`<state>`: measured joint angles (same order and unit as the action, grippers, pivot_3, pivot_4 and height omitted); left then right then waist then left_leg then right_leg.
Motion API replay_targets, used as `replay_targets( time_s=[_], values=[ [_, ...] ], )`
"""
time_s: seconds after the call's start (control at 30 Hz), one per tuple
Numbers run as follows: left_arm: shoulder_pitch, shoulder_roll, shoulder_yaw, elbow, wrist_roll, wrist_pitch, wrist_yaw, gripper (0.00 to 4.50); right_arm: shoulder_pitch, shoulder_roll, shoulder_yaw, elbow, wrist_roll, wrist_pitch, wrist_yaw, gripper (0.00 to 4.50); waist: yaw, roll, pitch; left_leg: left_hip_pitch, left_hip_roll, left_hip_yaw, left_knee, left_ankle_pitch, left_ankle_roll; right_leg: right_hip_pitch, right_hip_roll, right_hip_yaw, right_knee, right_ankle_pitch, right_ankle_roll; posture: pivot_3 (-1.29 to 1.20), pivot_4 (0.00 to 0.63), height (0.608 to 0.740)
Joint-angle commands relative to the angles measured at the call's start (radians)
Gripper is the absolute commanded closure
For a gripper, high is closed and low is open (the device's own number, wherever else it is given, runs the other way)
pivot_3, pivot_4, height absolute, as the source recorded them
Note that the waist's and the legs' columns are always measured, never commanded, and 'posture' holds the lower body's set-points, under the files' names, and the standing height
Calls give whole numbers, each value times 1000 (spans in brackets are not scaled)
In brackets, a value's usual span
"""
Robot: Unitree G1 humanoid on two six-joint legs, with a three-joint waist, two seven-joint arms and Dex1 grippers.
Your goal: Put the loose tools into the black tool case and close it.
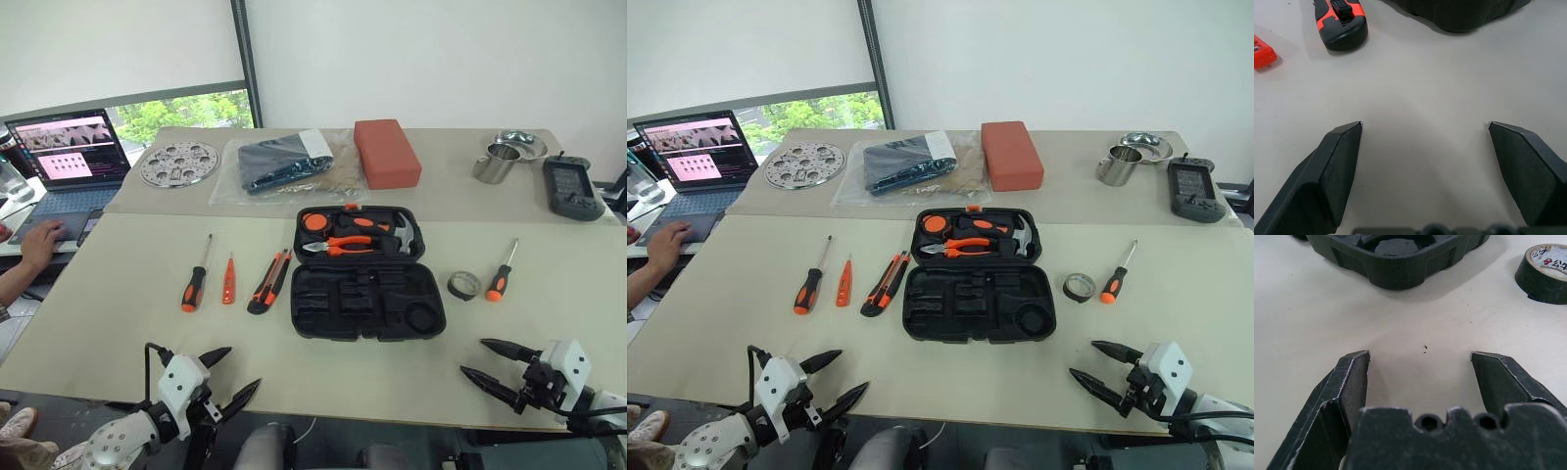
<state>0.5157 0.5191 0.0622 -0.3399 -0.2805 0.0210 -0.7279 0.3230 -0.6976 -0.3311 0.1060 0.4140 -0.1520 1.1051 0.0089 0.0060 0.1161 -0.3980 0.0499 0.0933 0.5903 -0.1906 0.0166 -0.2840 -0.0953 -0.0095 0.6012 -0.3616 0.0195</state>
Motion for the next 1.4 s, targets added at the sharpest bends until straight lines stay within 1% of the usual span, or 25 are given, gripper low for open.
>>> replay_targets(
  time_s=[0.03, 0.13, 0.3, 0.47, 0.6, 0.7, 0.77, 0.83, 1.0, 1.07, 1.17, 1.27, 1.4],
  values=[
    [-1, 7, 2, 9, -2, 30, 4, 62, 0, 0, -32, -16, 10, -29, -5, 691, 0, 0, 0, 0, 0, 0, 0, 0, 0, 0, 0, 0, 0, 0, 0, 0, 150, 740],
    [-20, 3, 11, 2, -26, 58, 5, 62, -4, 1, -33, -10, 10, -34, -6, 691, 1, 0, 0, 0, 0, 0, 0, 0, 0, 0, 0, 0, 0, 0, 0, 0, 150, 740],
    [-30, 6, 11, -6, -27, 77, 9, 62, -6, 1, -31, -7, 14, -38, -6, 691, 1, 0, 0, 0, 0, 0, 0, 0, 0, 0, 0, 0, 1, 0, 0, 0, 150, 740],
    [-44, 0, 38, -16, -56, 45, -1, 62, 2, -3, -40, -26, 38, -30, 11, 691, 1, 0, 0, 0, 0, 0, 0, 1, 2, 0, 0, 0, 1, 0, 0, 0, 150, 740],
    [-69, -28, 100, -74, -151, 60, 18, 62, 23, -13, -77, -128, 141, 37, 40, 691, 0, 0, 0, -2, 0, 1, 0, 3, 5, 0, 0, 0, 2, 0, 0, 0, 150, 740],
    [-129, -60, 164, -118, -217, 117, 102, 62, 48, -4, -113, -267, 248, 125, 19, 691, 2, 0, 0, -3, 0, 1, 0, 3, 5, 0, 1, 0, 2, 0, 0, 0, 150, 740],
    [-176, -80, 200, -122, -216, 162, 185, 62, 62, 3, -115, -368, 308, 183, -6, 691, 3, 0, 0, -3, 0, 0, 1, 3, 5, 0, 1, 0, 4, 0, 0, 0, 150, 740],
    [-232, -95, 224, -108, -188, 208, 271, 62, 52, 3, -93, -452, 333, 229, -36, 691, 1, -1, 0, -2, 0, -1, 1, 3, 4, 0, 2, 1, 6, 0, 0, 0, 150, 740],
    [-342, -95, 241, -58, -149, 359, 424, 62, -60, -22, -11, -560, 296, 303, -100, 691, -4, -5, 3, 0, 0, 0, 2, 4, 3, -1, 6, 3, 9, 0, 1, 0, 150, 740],
    [-373, -91, 244, -37, -142, 412, 459, 62, -112, -31, 17, -583, 285, 334, -126, 691, -4, -6, 3, 0, 0, 0, 2, 5, 2, -1, 8, 2, 10, 0, 1, 0, 150, 740],
    [-425, -79, 224, 9, -94, 477, 509, 62, -201, -51, 64, -634, 273, 386, -170, 691, -2, -7, 4, 0, 0, 0, 2, 6, 0, -2, 13, 3, 10, 0, 1, 0, 150, 740],
    [-465, -106, 230, 62, -66, 506, 563, 62, -232, -60, 89, -660, 261, 409, -180, 691, 3, -8, 5, -1, 1, -1, 1, 7, -2, -3, 17, 3, 10, 0, 1, 0, 150, 740],
    [-491, -110, 193, 112, -54, 524, 534, 62, -251, -56, 103, -675, 258, 430, -198, 691, 5, -9, 5, -2, 1, -1, 1, 7, -2, -4, 18, 5, 10, 0, 1, 0, 150, 740]
  ],
)
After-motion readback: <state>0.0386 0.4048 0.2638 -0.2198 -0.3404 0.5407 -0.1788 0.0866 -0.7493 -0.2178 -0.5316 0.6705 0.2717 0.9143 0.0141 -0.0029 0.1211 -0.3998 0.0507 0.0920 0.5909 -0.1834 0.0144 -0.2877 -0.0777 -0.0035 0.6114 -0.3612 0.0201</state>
